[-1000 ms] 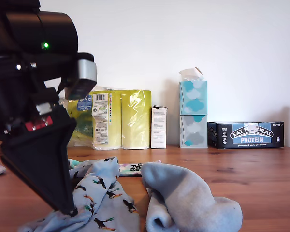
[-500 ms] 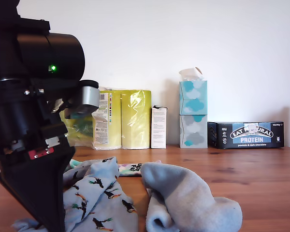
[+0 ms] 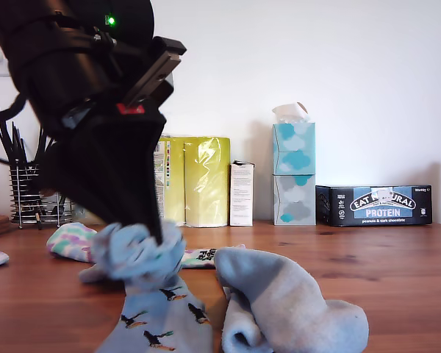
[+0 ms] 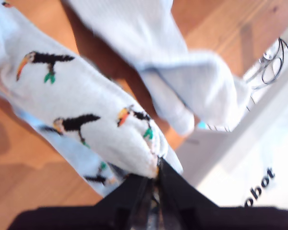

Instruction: Pair up the socks based on colour and pattern, by placing each sock on top of its pair

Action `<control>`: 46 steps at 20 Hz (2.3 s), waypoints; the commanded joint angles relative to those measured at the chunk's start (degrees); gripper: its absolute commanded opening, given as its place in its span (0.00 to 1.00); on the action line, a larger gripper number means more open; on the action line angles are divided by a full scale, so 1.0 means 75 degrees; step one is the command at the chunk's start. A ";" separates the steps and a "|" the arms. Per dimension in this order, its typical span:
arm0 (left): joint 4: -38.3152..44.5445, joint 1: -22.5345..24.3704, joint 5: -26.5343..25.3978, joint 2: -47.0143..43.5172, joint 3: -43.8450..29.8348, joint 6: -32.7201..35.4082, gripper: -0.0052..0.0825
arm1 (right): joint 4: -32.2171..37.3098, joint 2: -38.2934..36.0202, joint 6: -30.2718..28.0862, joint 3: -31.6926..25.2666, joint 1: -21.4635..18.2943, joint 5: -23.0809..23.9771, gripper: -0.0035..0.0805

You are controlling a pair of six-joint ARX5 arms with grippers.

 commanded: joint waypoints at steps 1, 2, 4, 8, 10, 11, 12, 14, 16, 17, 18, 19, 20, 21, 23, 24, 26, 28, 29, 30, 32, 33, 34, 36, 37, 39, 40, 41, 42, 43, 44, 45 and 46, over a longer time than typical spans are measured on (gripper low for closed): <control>-0.0178 -0.0146 0.0073 0.0090 -0.0169 -0.0189 0.04 | 0.0017 -0.0047 0.0006 -0.0012 -0.0015 -0.0012 0.03; -0.0195 -0.0242 0.0085 0.0096 -0.0169 -0.0289 0.04 | 0.0017 -0.0047 0.0006 -0.0012 -0.0015 -0.0012 0.03; -0.0140 -0.0504 0.0111 0.0099 -0.0169 -0.0306 0.04 | 0.0020 -0.0047 0.0006 -0.0012 -0.0015 -0.0012 0.03; -0.0061 -0.0973 0.0020 0.0417 -0.0169 -0.0463 0.13 | 0.0032 -0.0044 0.0006 -0.0012 -0.0015 -0.0012 0.03; -0.0114 -0.1008 -0.0242 0.0557 -0.0169 -0.0411 0.41 | 0.0035 -0.0047 0.0006 -0.0012 -0.0015 -0.0017 0.03; -0.0114 -0.1005 -0.0411 0.0571 -0.0169 -0.0321 0.52 | 0.0035 -0.0047 0.0006 -0.0012 -0.0015 -0.0017 0.03; -0.0125 -0.1000 -0.0554 0.0571 -0.0169 -0.0198 0.56 | 0.0029 -0.0047 0.0006 -0.0012 -0.0015 -0.0026 0.03; -0.0172 -0.0807 -0.0597 0.0571 -0.0163 -0.0067 0.57 | 0.0026 -0.0047 0.0006 -0.0012 -0.0012 -0.0032 0.03; -0.0227 -0.0583 -0.0309 0.0565 -0.0125 -0.0041 0.57 | 0.0026 -0.0047 0.0006 -0.0012 -0.0012 -0.0029 0.03; -0.0318 -0.0516 -0.0154 0.0545 -0.0044 0.0003 0.57 | 0.0020 -0.0047 0.0006 -0.0012 -0.0012 -0.0032 0.03; -0.0388 -0.0440 -0.0044 0.0522 0.0085 0.0006 0.57 | 0.0017 -0.0047 0.0009 -0.0012 -0.0015 -0.0029 0.03; -0.0498 -0.0376 0.0032 0.0463 0.0254 0.0117 0.57 | 0.0006 -0.0047 0.0006 -0.0012 -0.0012 -0.0032 0.03; -0.0568 -0.0338 -0.0003 0.0425 0.0428 0.0221 0.57 | 0.0000 -0.0047 0.0006 -0.0012 -0.0015 -0.0029 0.03; -0.0560 -0.0309 -0.0289 0.0367 0.0551 0.0306 0.56 | 0.0000 -0.0047 0.0006 -0.0012 -0.0015 -0.0029 0.03; -0.0224 -0.0303 -0.1445 0.0356 0.0583 0.0574 0.40 | 0.0003 -0.0044 0.0006 -0.0012 -0.0015 -0.0029 0.03; 0.0003 -0.0306 -0.1827 0.0405 0.0565 0.0790 0.29 | 0.0009 -0.0044 0.0006 -0.0012 -0.0015 -0.0029 0.03; 0.0493 -0.0303 -0.2049 0.0495 0.0527 0.1227 0.11 | 0.0009 -0.0044 0.0006 -0.0012 -0.0015 -0.0023 0.03; 0.0854 -0.0189 -0.2157 0.0615 0.0478 0.1644 0.04 | 0.0061 -0.0061 0.0015 -0.0012 -0.0015 -0.0012 0.03; 0.0901 -0.0070 -0.2154 0.0720 0.0478 0.1795 0.04 | 0.0152 -0.0213 0.0070 -0.0012 -0.0015 0.0023 0.03; 0.0886 0.0055 -0.2151 0.0877 0.0478 0.1953 0.04 | 0.0265 -0.0414 0.0227 -0.0012 -0.0015 0.0093 0.03; 0.0778 0.0289 -0.2139 0.1119 0.0478 0.2107 0.04 | 0.0286 -0.0833 0.0562 -0.0012 -0.0020 0.0434 0.03; 0.0781 0.0391 -0.2136 0.1212 0.0478 0.2145 0.04 | 0.0233 -0.1005 0.0731 -0.0012 -0.0020 0.0530 0.03; 0.0807 0.0466 -0.2116 0.1317 0.0478 0.2209 0.04 | 0.0195 -0.1154 0.0828 -0.0012 -0.0020 0.0621 0.03; 0.0976 0.0530 -0.1988 0.1606 0.0478 0.2209 0.04 | 0.0181 -0.1390 0.0828 -0.0012 -0.0020 0.0848 0.03; 0.1125 0.0542 -0.1868 0.1789 0.0478 0.2206 0.04 | 0.0172 -0.1475 0.0828 -0.0012 -0.0020 0.0979 0.03; 0.1411 0.0539 -0.1801 0.2145 0.0478 0.2203 0.04 | 0.0108 -0.1568 0.0836 -0.0012 -0.0020 0.1166 0.03; 0.1556 0.0533 -0.1801 0.2285 0.0478 0.2232 0.04 | 0.0041 -0.1600 0.0836 -0.0012 -0.0020 0.1247 0.03; 0.1667 0.0525 -0.1810 0.2372 0.0478 0.2361 0.04 | -0.0026 -0.1617 0.0836 -0.0012 -0.0020 0.1300 0.03; 0.1810 0.0525 -0.1813 0.2436 0.0478 0.2471 0.04 | -0.0085 -0.1632 0.0831 -0.0012 -0.0020 0.1376 0.03; 0.2037 0.0525 -0.1816 0.2500 0.0481 0.2640 0.04 | -0.0099 -0.1632 0.0828 -0.0012 -0.0020 0.1413 0.03; 0.2282 0.0542 -0.1830 0.2570 0.0481 0.2853 0.04 | -0.0096 -0.1635 0.0828 -0.0012 -0.0020 0.1411 0.03; 0.2489 0.0545 -0.1839 0.2643 0.0481 0.3092 0.04 | -0.0093 -0.1635 0.0825 -0.0012 -0.0020 0.1413 0.03; 0.2672 0.0545 -0.1836 0.2707 0.0481 0.3340 0.04 | -0.0090 -0.1635 0.0825 -0.0012 -0.0020 0.1416 0.03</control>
